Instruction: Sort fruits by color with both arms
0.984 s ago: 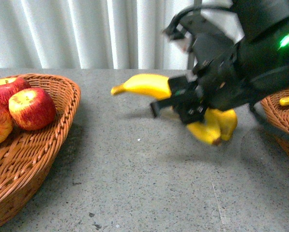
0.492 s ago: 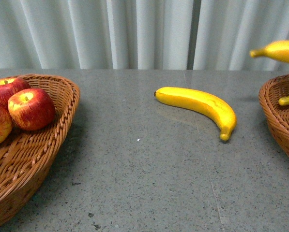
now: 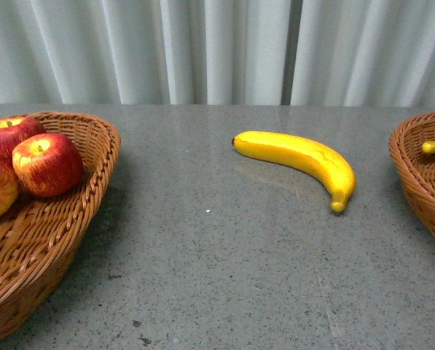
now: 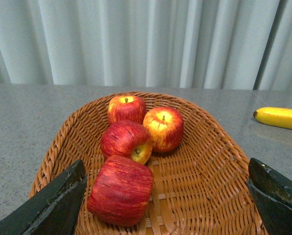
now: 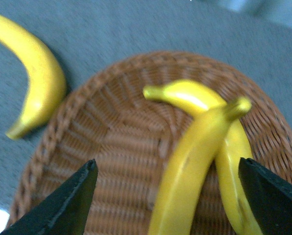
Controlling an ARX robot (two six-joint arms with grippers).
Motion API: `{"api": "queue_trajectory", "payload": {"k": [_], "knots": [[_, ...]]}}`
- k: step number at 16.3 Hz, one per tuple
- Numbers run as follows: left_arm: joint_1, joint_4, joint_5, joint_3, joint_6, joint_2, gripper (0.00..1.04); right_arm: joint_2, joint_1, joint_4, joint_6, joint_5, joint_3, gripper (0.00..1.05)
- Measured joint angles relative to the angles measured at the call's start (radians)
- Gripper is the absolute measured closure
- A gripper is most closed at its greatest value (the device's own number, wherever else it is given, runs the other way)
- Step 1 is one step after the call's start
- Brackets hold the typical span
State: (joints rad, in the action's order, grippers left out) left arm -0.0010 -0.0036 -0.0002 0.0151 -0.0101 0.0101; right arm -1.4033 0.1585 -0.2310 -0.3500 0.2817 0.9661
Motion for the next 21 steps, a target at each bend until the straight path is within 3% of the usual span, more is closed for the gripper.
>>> {"api": "queue_trajectory", "payload": {"k": [2, 7, 9, 12, 21], "knots": [[0.000, 0.000, 0.000, 0.000, 0.000, 0.000, 0.07, -0.002, -0.107, 0.048, 0.060, -0.004, 0.057, 0.04], [0.000, 0.000, 0.000, 0.000, 0.000, 0.000, 0.07, -0.045, -0.240, 0.120, 0.127, -0.035, 0.135, 0.07], [0.000, 0.000, 0.000, 0.000, 0.000, 0.000, 0.07, -0.180, -0.399, 0.192, 0.193, -0.082, 0.226, 0.06], [0.000, 0.000, 0.000, 0.000, 0.000, 0.000, 0.07, -0.377, -0.514, 0.230, 0.203, -0.103, 0.329, 0.06], [0.000, 0.000, 0.000, 0.000, 0.000, 0.000, 0.07, -0.695, -0.508, 0.040, 0.092, -0.188, 0.570, 0.06]]}}
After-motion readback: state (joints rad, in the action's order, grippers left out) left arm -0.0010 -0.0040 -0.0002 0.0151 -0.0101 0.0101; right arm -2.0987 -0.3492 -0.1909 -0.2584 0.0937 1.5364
